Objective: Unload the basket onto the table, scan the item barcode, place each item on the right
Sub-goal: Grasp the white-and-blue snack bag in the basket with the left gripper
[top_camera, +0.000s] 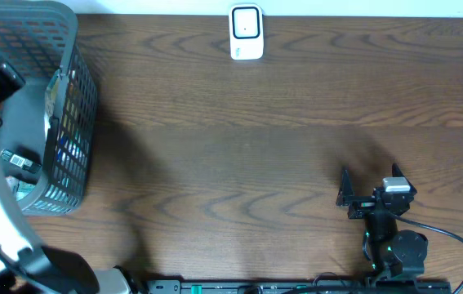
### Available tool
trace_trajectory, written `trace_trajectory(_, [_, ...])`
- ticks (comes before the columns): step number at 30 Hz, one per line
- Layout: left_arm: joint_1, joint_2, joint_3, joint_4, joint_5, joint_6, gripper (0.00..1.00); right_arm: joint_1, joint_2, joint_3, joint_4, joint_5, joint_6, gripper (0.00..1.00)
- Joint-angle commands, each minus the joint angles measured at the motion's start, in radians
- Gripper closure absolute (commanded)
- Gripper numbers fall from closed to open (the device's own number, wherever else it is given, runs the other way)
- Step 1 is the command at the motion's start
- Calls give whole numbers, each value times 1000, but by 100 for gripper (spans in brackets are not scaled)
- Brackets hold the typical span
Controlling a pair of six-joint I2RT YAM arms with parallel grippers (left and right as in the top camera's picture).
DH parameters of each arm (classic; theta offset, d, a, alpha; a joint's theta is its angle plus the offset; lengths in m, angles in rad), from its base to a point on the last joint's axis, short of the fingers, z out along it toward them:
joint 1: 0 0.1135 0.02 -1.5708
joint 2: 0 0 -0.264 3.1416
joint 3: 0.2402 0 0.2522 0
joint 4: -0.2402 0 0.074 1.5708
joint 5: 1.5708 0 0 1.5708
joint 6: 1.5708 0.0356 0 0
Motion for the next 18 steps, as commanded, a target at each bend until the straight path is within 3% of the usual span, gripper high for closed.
trace_trajectory(1, [47,100,4,-71,269,173,2,-5,-3,-2,-3,1,-7,1])
trace_trajectory(6, [51,205,4,-153,270,272,2,-5,-3,-2,-3,1,-7,1])
trace_trajectory(10, [49,243,4,-155,351,334,2,-5,-3,-2,-3,1,-7,1])
trace_trajectory(16, [26,301,3,-158,349,369,2,-5,-3,-2,-3,1,-7,1])
trace_trajectory(18, [-2,332,3,-146,284,377,2,-5,-3,-2,-3,1,-8,1])
